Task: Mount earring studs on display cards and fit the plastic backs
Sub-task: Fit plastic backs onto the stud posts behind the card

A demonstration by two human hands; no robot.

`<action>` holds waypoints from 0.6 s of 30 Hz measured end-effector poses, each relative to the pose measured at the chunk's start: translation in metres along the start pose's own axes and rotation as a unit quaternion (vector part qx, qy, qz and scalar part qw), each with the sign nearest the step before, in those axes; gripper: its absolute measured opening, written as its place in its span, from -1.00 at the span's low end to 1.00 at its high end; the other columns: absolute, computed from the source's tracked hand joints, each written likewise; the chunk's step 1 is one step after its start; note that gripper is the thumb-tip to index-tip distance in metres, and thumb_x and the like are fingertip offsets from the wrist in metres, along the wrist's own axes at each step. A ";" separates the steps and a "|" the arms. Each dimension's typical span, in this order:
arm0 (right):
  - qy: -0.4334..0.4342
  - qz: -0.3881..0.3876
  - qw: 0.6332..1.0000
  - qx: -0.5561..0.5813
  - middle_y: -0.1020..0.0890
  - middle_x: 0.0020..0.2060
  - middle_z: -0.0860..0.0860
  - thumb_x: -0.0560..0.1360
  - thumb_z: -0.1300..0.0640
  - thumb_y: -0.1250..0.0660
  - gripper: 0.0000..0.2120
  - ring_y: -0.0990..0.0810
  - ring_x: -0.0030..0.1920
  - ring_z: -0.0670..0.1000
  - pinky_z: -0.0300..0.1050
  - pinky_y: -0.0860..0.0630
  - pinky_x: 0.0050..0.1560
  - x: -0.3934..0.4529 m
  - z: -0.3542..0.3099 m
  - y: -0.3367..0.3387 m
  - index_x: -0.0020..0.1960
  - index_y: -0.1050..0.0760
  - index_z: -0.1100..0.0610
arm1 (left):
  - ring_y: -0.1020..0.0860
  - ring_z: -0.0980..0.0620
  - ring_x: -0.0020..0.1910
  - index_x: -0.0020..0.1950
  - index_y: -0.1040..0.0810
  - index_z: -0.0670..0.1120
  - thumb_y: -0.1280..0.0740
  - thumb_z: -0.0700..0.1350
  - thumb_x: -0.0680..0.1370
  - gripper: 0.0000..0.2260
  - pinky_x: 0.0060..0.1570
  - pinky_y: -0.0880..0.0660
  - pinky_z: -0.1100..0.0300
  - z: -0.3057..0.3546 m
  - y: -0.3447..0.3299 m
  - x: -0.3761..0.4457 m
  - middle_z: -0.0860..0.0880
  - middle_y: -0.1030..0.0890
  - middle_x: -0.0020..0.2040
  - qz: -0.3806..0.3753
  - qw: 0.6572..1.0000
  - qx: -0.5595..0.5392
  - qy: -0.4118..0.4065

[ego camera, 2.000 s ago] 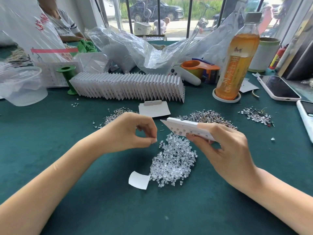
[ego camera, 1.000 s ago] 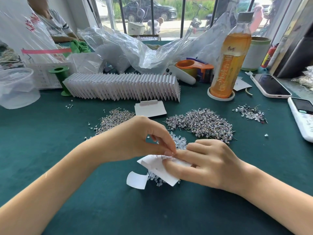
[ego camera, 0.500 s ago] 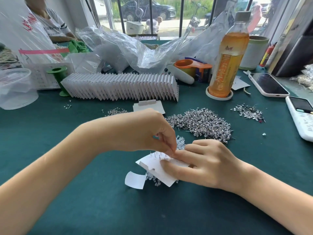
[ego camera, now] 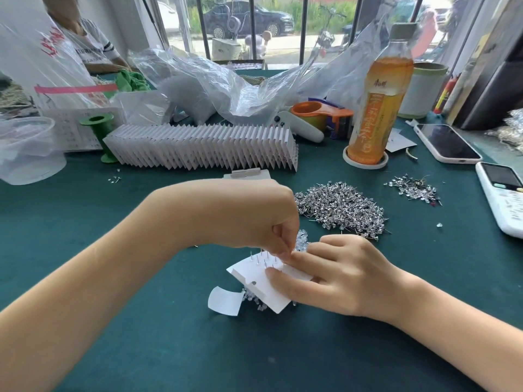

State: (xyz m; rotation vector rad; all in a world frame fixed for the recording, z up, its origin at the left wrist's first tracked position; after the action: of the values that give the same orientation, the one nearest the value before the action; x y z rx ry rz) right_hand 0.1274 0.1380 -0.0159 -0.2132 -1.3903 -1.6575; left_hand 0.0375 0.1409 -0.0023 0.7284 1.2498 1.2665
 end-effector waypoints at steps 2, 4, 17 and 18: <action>-0.001 0.008 1.000 -0.001 -0.60 -0.41 0.00 0.50 0.27 -0.28 -0.78 -0.30 -0.51 0.01 -0.19 -0.27 -0.47 0.000 0.000 0.001 -0.11 -0.68 0.06 | -0.52 0.24 -0.34 -0.12 -0.69 0.01 -0.42 -0.06 0.47 -0.94 -0.21 -0.44 0.35 0.002 0.000 0.001 0.10 -0.65 -0.28 -0.002 1.000 0.006 0.002; -0.002 0.015 1.000 -0.004 -0.60 -0.42 0.00 0.51 0.27 -0.27 -0.77 -0.30 -0.51 0.01 -0.19 -0.26 -0.47 0.000 0.001 0.002 -0.11 -0.68 0.06 | -0.51 0.26 -0.34 -0.13 -0.69 -0.01 -0.42 -0.07 0.47 -0.94 -0.21 -0.42 0.38 0.003 0.000 0.001 0.10 -0.64 -0.29 -0.002 1.000 0.003 0.002; -0.019 0.015 1.000 -0.004 -0.61 -0.41 0.00 0.38 0.29 -0.46 -0.87 -0.34 -0.52 0.01 -0.19 -0.31 -0.52 -0.001 0.004 0.000 -0.15 -0.67 0.08 | -0.57 0.25 -0.24 -0.11 -0.69 -0.03 -0.43 -0.10 0.48 -0.95 -0.17 -0.48 0.35 -0.003 0.004 -0.007 0.08 -0.68 -0.23 0.024 0.998 -0.057 0.001; -0.019 0.014 1.000 -0.005 -0.61 -0.41 0.00 0.38 0.28 -0.47 -0.87 -0.34 -0.51 0.01 -0.19 -0.30 -0.51 -0.001 0.004 0.000 -0.15 -0.66 0.08 | -0.57 0.25 -0.24 -0.11 -0.69 -0.03 -0.43 -0.10 0.48 -0.95 -0.17 -0.49 0.35 -0.004 0.004 -0.007 0.08 -0.68 -0.22 0.024 0.998 -0.061 0.002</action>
State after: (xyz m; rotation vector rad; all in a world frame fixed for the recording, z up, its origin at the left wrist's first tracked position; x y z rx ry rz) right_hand 0.1260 0.1419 -0.0153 -0.2707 -1.4017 -1.6451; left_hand 0.0339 0.1346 0.0028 0.6722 1.1525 1.3721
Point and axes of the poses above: each hand's wrist, its own x-axis towards the middle knuckle, its own y-axis out of the back of the hand, z = x × y, the point moved 8 cm from there along x, towards the middle knuckle
